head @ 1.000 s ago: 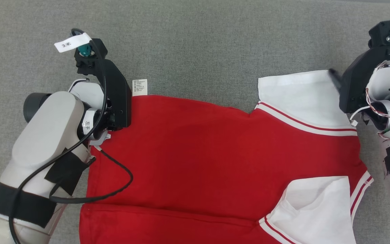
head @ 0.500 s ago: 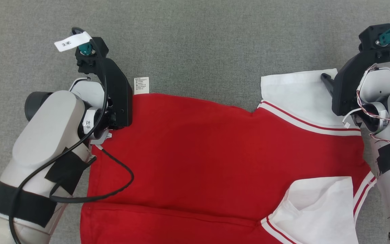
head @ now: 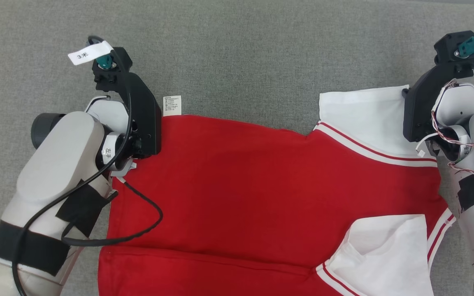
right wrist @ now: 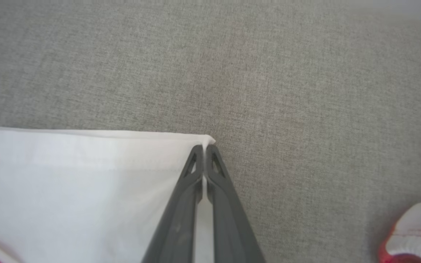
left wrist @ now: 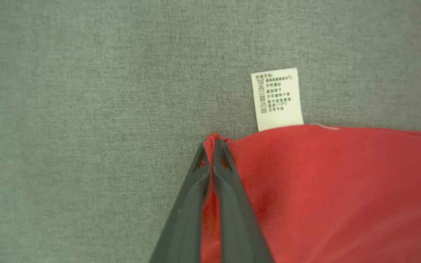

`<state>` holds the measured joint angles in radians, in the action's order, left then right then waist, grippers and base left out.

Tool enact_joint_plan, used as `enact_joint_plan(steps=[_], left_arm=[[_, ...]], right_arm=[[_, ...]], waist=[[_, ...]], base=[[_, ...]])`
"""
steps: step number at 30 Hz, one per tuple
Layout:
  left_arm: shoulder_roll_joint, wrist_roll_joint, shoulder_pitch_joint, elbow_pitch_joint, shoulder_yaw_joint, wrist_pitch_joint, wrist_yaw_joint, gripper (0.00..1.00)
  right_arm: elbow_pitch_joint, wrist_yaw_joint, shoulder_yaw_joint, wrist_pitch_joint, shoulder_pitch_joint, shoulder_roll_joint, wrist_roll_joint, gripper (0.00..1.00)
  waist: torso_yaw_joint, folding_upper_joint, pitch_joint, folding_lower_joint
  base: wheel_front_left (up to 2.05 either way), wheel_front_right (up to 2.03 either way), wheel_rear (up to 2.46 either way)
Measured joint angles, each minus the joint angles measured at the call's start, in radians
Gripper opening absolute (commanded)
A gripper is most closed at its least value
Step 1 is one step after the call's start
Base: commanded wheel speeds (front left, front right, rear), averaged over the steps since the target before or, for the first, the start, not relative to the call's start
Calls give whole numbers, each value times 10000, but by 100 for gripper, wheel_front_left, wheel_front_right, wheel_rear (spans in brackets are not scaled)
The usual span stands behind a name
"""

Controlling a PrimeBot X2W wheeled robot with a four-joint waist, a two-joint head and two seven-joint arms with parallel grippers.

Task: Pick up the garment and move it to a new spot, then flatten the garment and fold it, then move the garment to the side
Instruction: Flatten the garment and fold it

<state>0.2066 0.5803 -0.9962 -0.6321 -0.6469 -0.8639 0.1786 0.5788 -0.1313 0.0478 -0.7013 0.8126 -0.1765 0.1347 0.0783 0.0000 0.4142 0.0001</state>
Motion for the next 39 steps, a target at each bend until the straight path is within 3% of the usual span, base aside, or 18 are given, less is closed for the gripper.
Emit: enact_joint_plan(steps=[14,20,28,34,39], left_arm=[[98,-29,16,-263,107,1051,128,0],[59,128,206,-326,153,1356,4,0],[6,545,988,161,376,2011,-113,0],[155,861,1919,740,784,2686,75,0],[347,1043,2829,1156,930,3258,192,0]], right_arm=[[182,2,-86,1003,39,-82,284,0],[19,2,-336,1058,-211,-94,1022,0],[-1613,2,-926,428,-1614,-635,2872,0],[-3444,2,-1181,-130,-3044,-915,4395,0],[-4550,4,-965,-639,-4167,-1379,4753,0]], waist=[[-70,1,-559,-1],[-105,0,-910,-1],[-16,0,-1423,-2],[-3,-1,-1823,-2],[-70,-1,-2102,-3]], base=[[0,0,0],[0,0,0],[0,0,0],[0,0,0],[0,0,0]])
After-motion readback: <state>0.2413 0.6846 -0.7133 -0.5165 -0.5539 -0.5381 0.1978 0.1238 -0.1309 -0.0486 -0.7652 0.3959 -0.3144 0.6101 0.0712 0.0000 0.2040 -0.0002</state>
